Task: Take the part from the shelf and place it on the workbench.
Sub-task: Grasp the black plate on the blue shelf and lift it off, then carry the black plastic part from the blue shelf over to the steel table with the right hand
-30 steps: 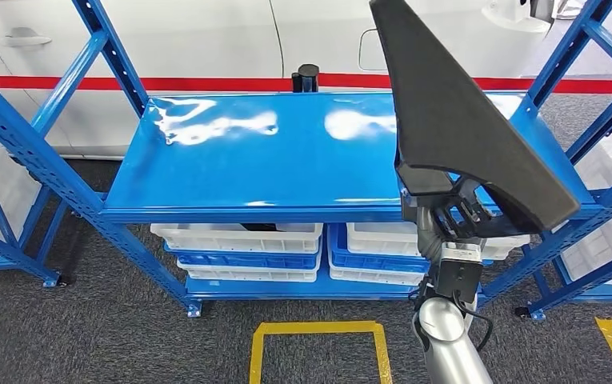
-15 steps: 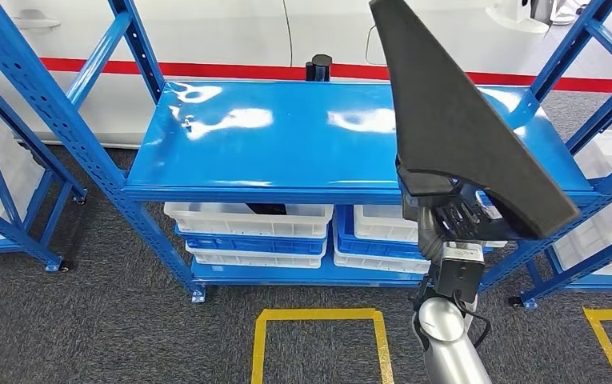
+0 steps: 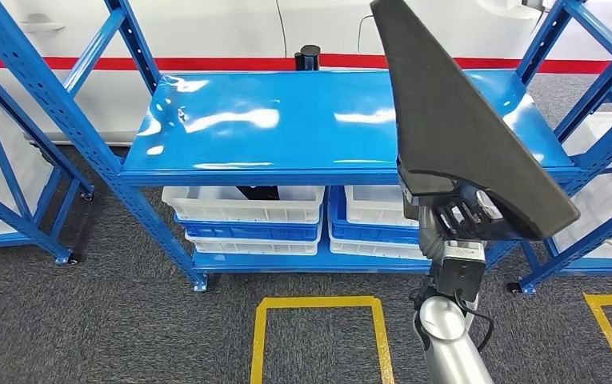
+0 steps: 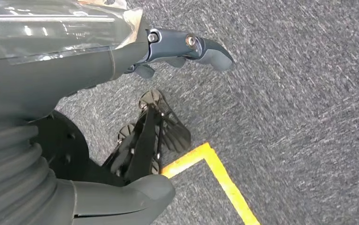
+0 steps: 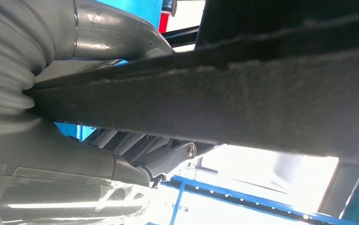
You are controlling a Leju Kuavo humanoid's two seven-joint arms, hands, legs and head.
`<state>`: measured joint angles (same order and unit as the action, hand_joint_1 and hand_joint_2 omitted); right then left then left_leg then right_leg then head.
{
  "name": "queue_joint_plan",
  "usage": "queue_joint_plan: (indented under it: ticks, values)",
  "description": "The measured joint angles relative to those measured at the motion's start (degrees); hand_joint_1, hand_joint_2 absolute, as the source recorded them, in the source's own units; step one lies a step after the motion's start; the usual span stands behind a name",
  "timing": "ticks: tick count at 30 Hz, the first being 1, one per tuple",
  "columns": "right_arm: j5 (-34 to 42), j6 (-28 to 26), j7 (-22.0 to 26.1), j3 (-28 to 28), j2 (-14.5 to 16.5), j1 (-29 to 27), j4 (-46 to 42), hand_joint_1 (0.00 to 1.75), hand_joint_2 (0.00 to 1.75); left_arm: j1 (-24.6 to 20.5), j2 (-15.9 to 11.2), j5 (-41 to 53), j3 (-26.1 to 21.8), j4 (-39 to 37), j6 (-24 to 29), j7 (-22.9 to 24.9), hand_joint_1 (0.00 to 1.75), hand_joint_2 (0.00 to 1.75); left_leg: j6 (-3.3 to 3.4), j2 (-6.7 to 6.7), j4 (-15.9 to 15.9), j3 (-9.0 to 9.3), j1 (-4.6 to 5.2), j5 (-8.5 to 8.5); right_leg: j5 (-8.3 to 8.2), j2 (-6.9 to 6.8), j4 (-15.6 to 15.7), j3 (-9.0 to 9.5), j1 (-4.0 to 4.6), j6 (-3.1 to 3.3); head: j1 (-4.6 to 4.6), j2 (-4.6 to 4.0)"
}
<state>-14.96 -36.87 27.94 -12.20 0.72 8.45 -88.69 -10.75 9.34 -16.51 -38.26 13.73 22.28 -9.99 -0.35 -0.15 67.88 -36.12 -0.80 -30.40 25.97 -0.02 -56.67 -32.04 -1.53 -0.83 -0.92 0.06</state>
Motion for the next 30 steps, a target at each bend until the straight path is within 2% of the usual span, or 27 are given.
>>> queue_joint_plan:
  ticks: [1,2,3,5,7,8,9,11,12,13,14,15,16,17,18,19,20,21,22,23,24,25,26,27,28,29,30]
  values:
    - [0.1,0.0,0.1,0.0,0.0,0.0,0.0,1.73,1.75,-0.1,-0.1,0.0,0.0,0.0,0.0,0.0,0.0,1.75,0.1,-0.05,-4.5,3.08,-0.03,1.02,-0.16,0.01,-0.2,-0.29,0.01,-0.25,0.01,0.0]
    - [0.3,0.0,0.2,0.0,0.0,0.1,0.0,1.73,1.75,-0.2,-0.1,0.0,0.1,0.0,0.0,0.0,0.0,1.75,0.33,-0.13,-8.0,5.32,0.04,1.7,-0.34,0.01,-0.3,-0.5,0.07,-0.54,0.05,0.0]
    - [0.4,0.0,0.3,0.0,0.0,0.1,0.0,1.73,1.75,-0.2,-0.1,0.1,0.2,0.0,0.0,0.0,0.0,1.75,0.59,-0.21,-10.1,6.55,0.19,1.92,-0.56,0.0,-0.4,-0.66,0.17,-0.87,0.08,0.0]
    - [0.5,0.0,0.5,0.0,0.0,0.2,0.0,1.73,1.75,-0.3,-0.2,0.1,0.4,0.0,0.1,0.0,0.0,1.75,1.29,-0.31,-10.8,6.53,0.58,2.15,-1.15,-0.01,-0.4,-0.97,0.26,-1.76,0.11,0.0]
    - [0.5,0.0,0.5,0.1,0.0,0.2,0.0,1.73,1.75,-0.4,-0.2,0.1,0.6,0.0,0.1,0.0,0.0,1.75,2.36,-0.1,-11.2,6.02,0.55,2.87,-0.89,-0.01,-0.9,-1.59,0.26,-2.39,0.1,0.0]
    - [0.5,0.0,0.5,0.1,0.0,0.2,0.0,1.73,1.75,-0.5,-0.2,0.1,0.7,0.0,0.1,0.0,0.0,1.75,2.97,0.03,-11.4,5.67,0.5,3.36,0.2,0.0,-2.2,-2.33,0.28,-2.36,0.14,0.0]
    - [0.5,0.0,0.5,0.1,0.0,0.2,0.0,1.73,1.75,-0.5,-0.2,0.1,0.7,0.0,0.1,0.0,0.0,1.75,3.48,0.16,-11.6,5.17,0.46,3.9,2.11,0.0,-5.0,-3.56,0.3,-2.12,0.16,0.0]
    - [0.6,-0.1,0.5,0.2,-0.1,0.1,0.1,1.73,1.75,-0.6,-0.3,0.1,0.8,0.0,0.1,0.0,0.0,1.75,3.93,0.28,-11.5,3.89,0.67,4.82,6.33,0.02,-12.6,-6.42,0.31,-1.69,0.19,-0.01]
    - [0.6,-0.1,0.5,0.2,-0.1,0.1,0.1,1.73,1.75,-0.6,-0.2,0.1,0.8,0.0,0.1,0.0,0.0,1.75,3.98,0.31,-11.5,3.19,0.77,5.33,7.62,0.02,-15.9,-7.3,0.32,-1.8,0.17,0.0]
    - [0.7,-0.2,0.5,0.3,-0.1,0.1,0.2,1.73,1.75,-0.6,-0.2,0.1,0.8,0.0,0.1,0.1,0.0,1.75,3.96,0.33,-11.5,2.55,0.84,5.8,7.82,0.01,-17.1,-7.13,0.33,-2.13,0.17,0.0]
    - [0.7,-0.2,0.5,0.3,-0.1,0.0,0.2,1.73,1.75,-0.6,-0.2,0.1,0.8,0.0,0.1,0.1,0.0,1.75,3.89,0.34,-11.4,1.97,0.89,6.27,7.22,0.01,-16.3,-5.92,0.33,-2.57,0.17,0.0]
    - [0.7,-0.3,0.5,0.4,-0.1,0.1,0.3,1.73,1.75,-0.6,-0.2,0.1,0.8,0.0,0.1,0.1,0.0,1.75,3.76,0.34,-11.4,1.49,0.9,6.68,5.99,0.0,-13.0,-3.47,0.33,-2.97,0.17,0.01]
    - [0.7,-0.3,0.5,0.4,-0.1,0.1,0.3,1.73,1.75,-0.7,-0.2,0.1,0.9,0.0,0.2,0.1,0.0,1.75,3.57,0.32,-11.4,1.13,0.92,7.05,4.93,-0.01,-8.4,-0.41,0.33,-3.14,0.17,0.01]
    - [0.7,-0.3,0.5,0.4,-0.1,0.2,0.3,1.73,1.75,-0.7,-0.2,0.1,1.0,0.0,0.2,0.1,0.0,1.75,3.33,0.3,-11.3,0.81,1.0,7.41,4.28,0.02,-4.1,2.39,0.48,-3.05,0.15,0.01]
    - [0.7,-0.4,0.5,0.4,0.0,0.2,0.3,1.73,1.75,-0.8,-0.2,0.1,1.0,0.0,0.2,0.1,0.0,1.75,3.04,0.28,-11.2,0.59,1.11,7.77,3.93,0.04,-0.9,4.33,0.65,-2.8,0.13,0.01]
    - [0.7,-0.4,0.6,0.4,0.0,0.2,0.3,1.73,1.75,-0.9,-0.2,0.1,1.1,0.0,0.3,0.1,0.0,1.75,2.74,0.27,-11.1,0.43,1.2,8.12,3.96,0.1,0.6,5.09,0.83,-2.48,0.11,0.01]
    - [0.7,-0.5,0.6,0.4,0.0,0.1,0.3,1.73,1.75,-0.9,-0.2,0.1,1.1,0.0,0.3,0.1,0.0,1.75,2.41,0.25,-11.1,0.31,1.27,8.46,3.86,0.15,0.9,5.0,1.0,-2.15,0.1,0.0]
    - [0.7,-0.5,0.6,0.4,0.0,0.1,0.3,1.73,1.75,-1.0,-0.2,0.1,1.1,0.0,0.4,0.1,0.0,1.75,2.1,0.22,-11.1,0.2,1.25,8.71,3.56,0.16,0.8,4.53,0.76,-1.75,0.1,0.0]
    - [0.7,-0.6,0.6,0.5,0.0,0.1,0.3,1.73,1.75,-1.0,-0.2,0.1,1.1,0.0,0.4,0.1,0.0,1.75,1.77,0.15,-10.8,-0.11,1.16,8.4,3.22,0.15,0.8,4.21,0.51,-1.29,0.11,-0.01]
    - [0.7,-0.6,0.6,0.5,0.0,0.1,0.3,1.73,1.75,-1.0,-0.3,0.1,1.1,0.0,0.5,0.1,0.0,1.75,1.43,0.09,-10.0,-0.6,1.06,7.25,2.76,0.11,0.8,3.91,0.25,-0.7,0.08,-0.01]
    - [0.7,-0.6,0.6,0.5,0.0,0.1,0.3,1.73,1.75,-1.0,-0.3,0.1,1.1,0.0,0.5,0.1,0.0,1.75,1.12,0.02,-8.0,-1.38,0.92,5.17,2.24,0.06,0.9,3.51,0.0,-0.16,0.03,0.0]
    - [0.7,-0.6,0.6,0.5,0.1,0.1,0.3,1.73,1.75,-1.0,-0.3,0.1,1.1,0.0,0.5,0.1,0.0,1.75,0.79,-0.01,-5.0,-2.39,0.77,2.4,1.73,0.03,0.8,3.03,0.03,0.17,0.0,0.0]
    - [0.7,-0.7,0.6,0.6,0.2,0.1,0.3,1.73,1.75,-1.0,-0.3,0.1,1.1,0.0,0.6,0.1,0.0,1.75,0.51,-0.01,-1.4,-3.43,0.63,-0.23,1.26,0.01,0.8,2.41,0.06,0.37,-0.04,0.01]
    - [0.6,-0.7,0.6,0.6,0.2,0.0,0.3,1.73,1.75,-1.0,-0.3,0.1,1.1,0.0,0.6,0.1,0.0,1.75,0.26,-0.01,2.2,-4.26,0.47,-2.05,0.81,0.01,0.7,1.77,0.1,0.4,-0.04,0.01]
    - [0.6,-0.7,0.6,0.6,0.2,0.0,0.3,1.73,1.75,-1.0,-0.3,0.0,1.1,0.0,0.6,0.1,0.0,1.75,0.07,0.0,4.4,-4.44,0.3,-2.62,0.43,0.0,0.5,1.14,0.11,0.27,-0.03,0.01]
    - [0.5,-0.7,0.6,0.6,0.2,-0.1,0.3,1.73,1.75,-1.0,-0.3,0.0,1.1,0.0,0.5,0.1,0.0,1.75,-0.06,0.0,4.8,-3.69,0.13,-2.04,0.13,0.0,0.4,0.57,0.09,0.09,-0.04,0.0]
    - [0.4,-0.7,0.6,0.6,0.2,-0.2,0.3,1.73,1.75,-1.0,-0.3,0.0,1.1,0.0,0.5,0.1,0.0,1.75,-0.12,0.01,2.9,-1.84,-0.04,-0.69,-0.11,0.01,0.1,0.07,0.01,-0.12,-0.04,0.0]
